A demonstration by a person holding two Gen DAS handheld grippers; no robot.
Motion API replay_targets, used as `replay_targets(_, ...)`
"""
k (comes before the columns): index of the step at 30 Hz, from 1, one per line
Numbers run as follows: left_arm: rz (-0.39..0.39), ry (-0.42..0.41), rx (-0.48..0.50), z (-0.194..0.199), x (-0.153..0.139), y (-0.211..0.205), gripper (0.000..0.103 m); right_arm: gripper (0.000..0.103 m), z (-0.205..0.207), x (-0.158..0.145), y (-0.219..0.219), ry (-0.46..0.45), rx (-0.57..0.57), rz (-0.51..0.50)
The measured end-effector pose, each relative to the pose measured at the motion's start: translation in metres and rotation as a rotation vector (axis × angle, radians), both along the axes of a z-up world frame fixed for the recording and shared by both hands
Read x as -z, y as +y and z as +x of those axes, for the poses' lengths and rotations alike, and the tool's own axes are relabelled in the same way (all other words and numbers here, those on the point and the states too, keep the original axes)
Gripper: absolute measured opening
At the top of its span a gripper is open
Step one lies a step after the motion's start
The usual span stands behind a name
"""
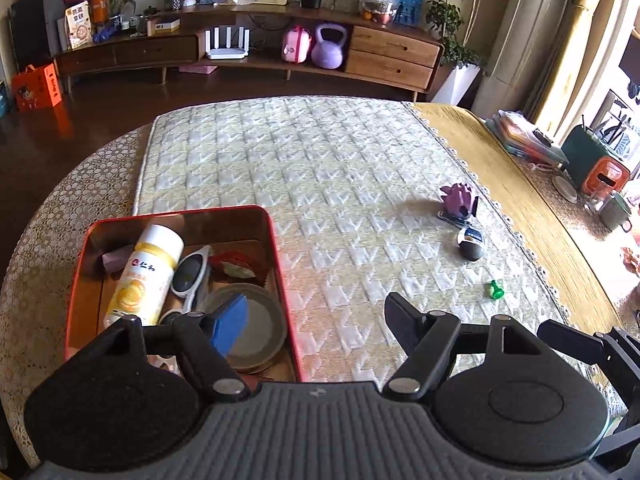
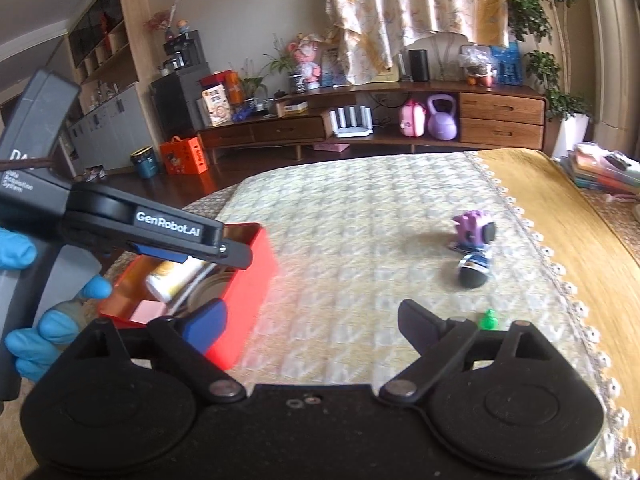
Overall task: Organize rigid objects
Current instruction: 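Move both grippers toward the small dark bottle and green pawn piece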
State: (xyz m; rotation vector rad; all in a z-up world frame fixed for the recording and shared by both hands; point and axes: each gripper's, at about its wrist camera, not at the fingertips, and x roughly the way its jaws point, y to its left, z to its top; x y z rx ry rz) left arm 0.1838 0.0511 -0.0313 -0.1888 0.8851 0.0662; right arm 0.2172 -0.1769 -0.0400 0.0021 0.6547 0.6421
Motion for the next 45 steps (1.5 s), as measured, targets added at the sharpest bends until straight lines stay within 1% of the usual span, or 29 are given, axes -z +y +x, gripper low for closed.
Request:
replay_targets(1, -0.003, 0.001, 0.008, 0.001, 0.000, -0.005, 0.076, 0.098, 0.001, 0.001, -0.005, -0.004, 0.013, -0.008)
replay_targets(5, -0.002, -0.010, 0.039, 0.006, 0.002, -0.028, 0.081, 0.102, 0.005, 0.007, -0.021, -0.027, 0.051, -0.056)
replay_targets(9, 0.002, -0.013, 0.064, 0.014, 0.006, -0.052, 0.081, 0.102, 0.013, 0.016, -0.041, -0.040, 0.083, -0.091)
replay_targets(14, 0.001, -0.005, 0.087, 0.031, 0.012, -0.076, 0.081, 0.102, 0.027, 0.027, -0.064, -0.023, 0.121, -0.094)
replay_targets(17, 0.010, -0.010, 0.121, 0.044, 0.014, -0.093, 0.081, 0.102, 0.033, 0.032, -0.075, -0.023, 0.121, -0.092)
replay_targets(23, 0.007, 0.002, 0.145, 0.073, 0.019, -0.115, 0.081, 0.100, 0.044, 0.045, -0.082, -0.029, 0.104, -0.091)
replay_targets(27, 0.002, 0.021, 0.160, 0.092, 0.027, -0.127, 0.081, 0.096, 0.051, 0.054, -0.082, -0.036, 0.090, -0.113)
replay_targets(35, 0.009, 0.049, 0.187, 0.127, 0.051, -0.147, 0.081, 0.084, 0.073, 0.070, -0.080, -0.024, 0.084, -0.106)
replay_targets(39, -0.002, 0.055, 0.205, 0.143, 0.064, -0.157, 0.081, 0.078, 0.082, 0.076, -0.075, -0.023, 0.069, -0.105)
replay_targets(40, -0.003, 0.057, 0.211, 0.146, 0.067, -0.159, 0.081, 0.074, 0.084, 0.077, -0.073, -0.022, 0.068, -0.108)
replay_targets(42, 0.005, 0.063, 0.226, 0.153, 0.072, -0.163, 0.081, 0.070, 0.089, 0.080, -0.072, -0.016, 0.070, -0.109)
replay_targets(43, 0.015, 0.067, 0.227, 0.156, 0.075, -0.164, 0.081, 0.069, 0.091, 0.082, -0.072, -0.011, 0.073, -0.107)
replay_targets(45, 0.008, 0.080, 0.242, 0.163, 0.082, -0.165, 0.081, 0.068, 0.096, 0.086, -0.073, -0.001, 0.077, -0.103)
